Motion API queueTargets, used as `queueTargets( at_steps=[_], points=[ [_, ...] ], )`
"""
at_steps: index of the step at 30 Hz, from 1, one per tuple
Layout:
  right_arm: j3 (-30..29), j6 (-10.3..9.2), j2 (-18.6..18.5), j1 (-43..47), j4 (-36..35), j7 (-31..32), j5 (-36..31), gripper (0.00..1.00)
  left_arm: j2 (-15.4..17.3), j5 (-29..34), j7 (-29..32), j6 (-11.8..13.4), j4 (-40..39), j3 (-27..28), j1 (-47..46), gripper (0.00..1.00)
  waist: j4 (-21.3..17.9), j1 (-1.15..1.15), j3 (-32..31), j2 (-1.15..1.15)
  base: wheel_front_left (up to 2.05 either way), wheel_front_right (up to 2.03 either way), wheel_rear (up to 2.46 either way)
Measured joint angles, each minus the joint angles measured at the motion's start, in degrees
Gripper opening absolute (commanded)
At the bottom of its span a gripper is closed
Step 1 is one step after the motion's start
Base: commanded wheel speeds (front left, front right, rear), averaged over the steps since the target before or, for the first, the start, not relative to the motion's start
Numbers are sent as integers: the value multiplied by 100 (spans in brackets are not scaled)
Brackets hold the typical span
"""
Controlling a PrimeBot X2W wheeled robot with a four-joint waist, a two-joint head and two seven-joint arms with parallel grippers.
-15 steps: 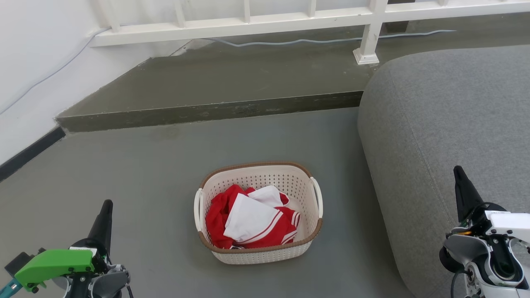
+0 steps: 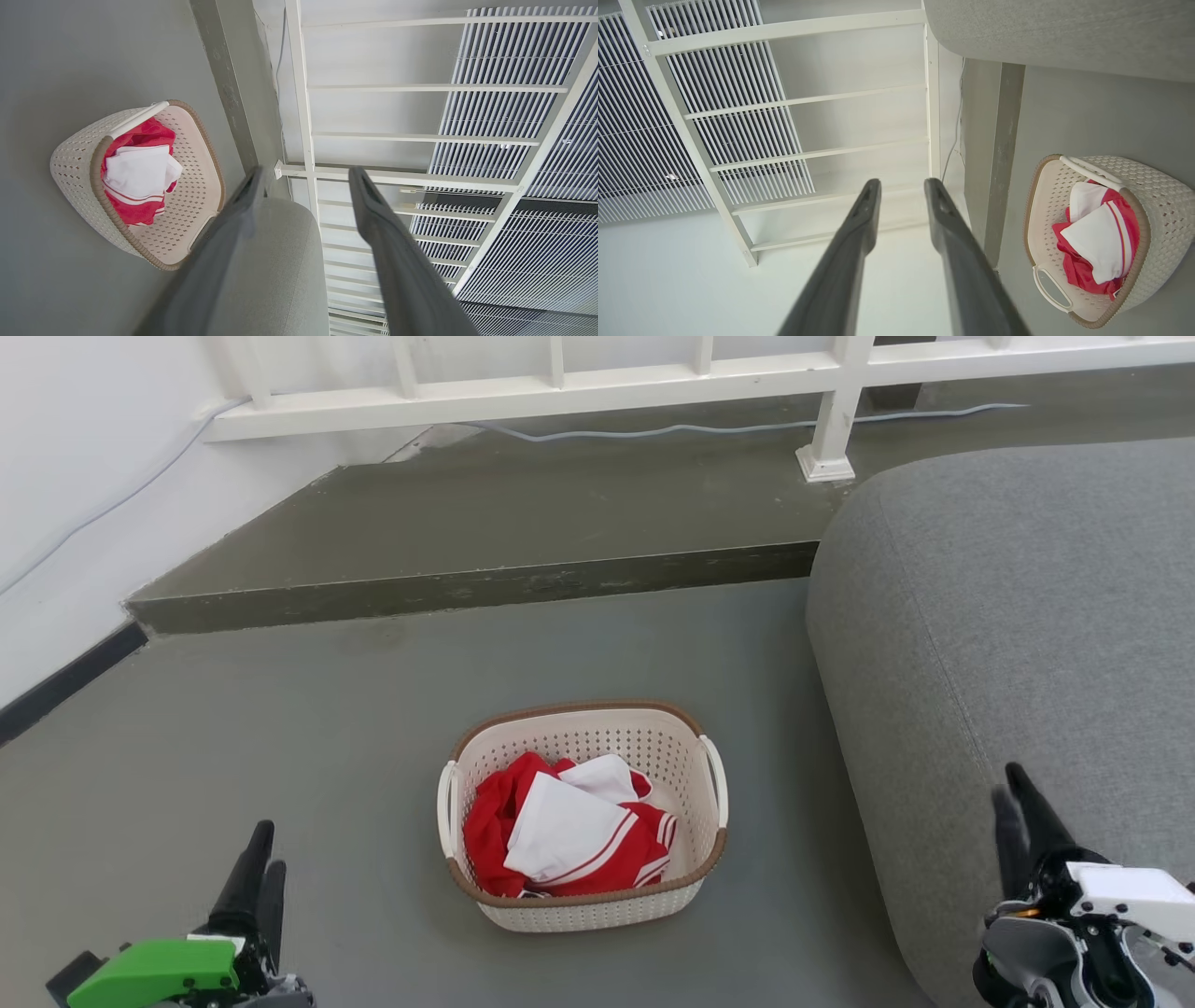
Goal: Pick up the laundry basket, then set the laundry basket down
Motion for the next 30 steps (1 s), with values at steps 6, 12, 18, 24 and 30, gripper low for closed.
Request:
queueTargets(
  at_steps=[6, 12, 18, 24, 30],
  points=[
    [78, 0, 1, 6, -79, -22, 0, 100, 0, 0, -81, 0, -47, -53, 2, 100, -1, 0, 3, 0, 0, 0, 0],
    [196, 0, -1, -8, -204, -85, -10, 100, 2, 0, -212, 0, -130, -119, -1, 100, -2, 0, 10, 0, 0, 0, 0],
    [330, 1, -7, -60, -335, -187, -137, 100, 5, 55, -343, 0, -232, -226, -8, 100, -4, 0, 20, 0, 0, 0, 0],
    [498, 1, -29, -99, -470, -312, -318, 100, 21, 267, -476, 0, -338, -302, -21, 100, -7, 0, 37, 0, 0, 0, 0],
    [652, 1, -99, -171, -570, -419, -544, 100, 44, 452, -573, 0, -442, -411, -30, 100, -11, 0, 50, 0, 0, 0, 0]
  ],
)
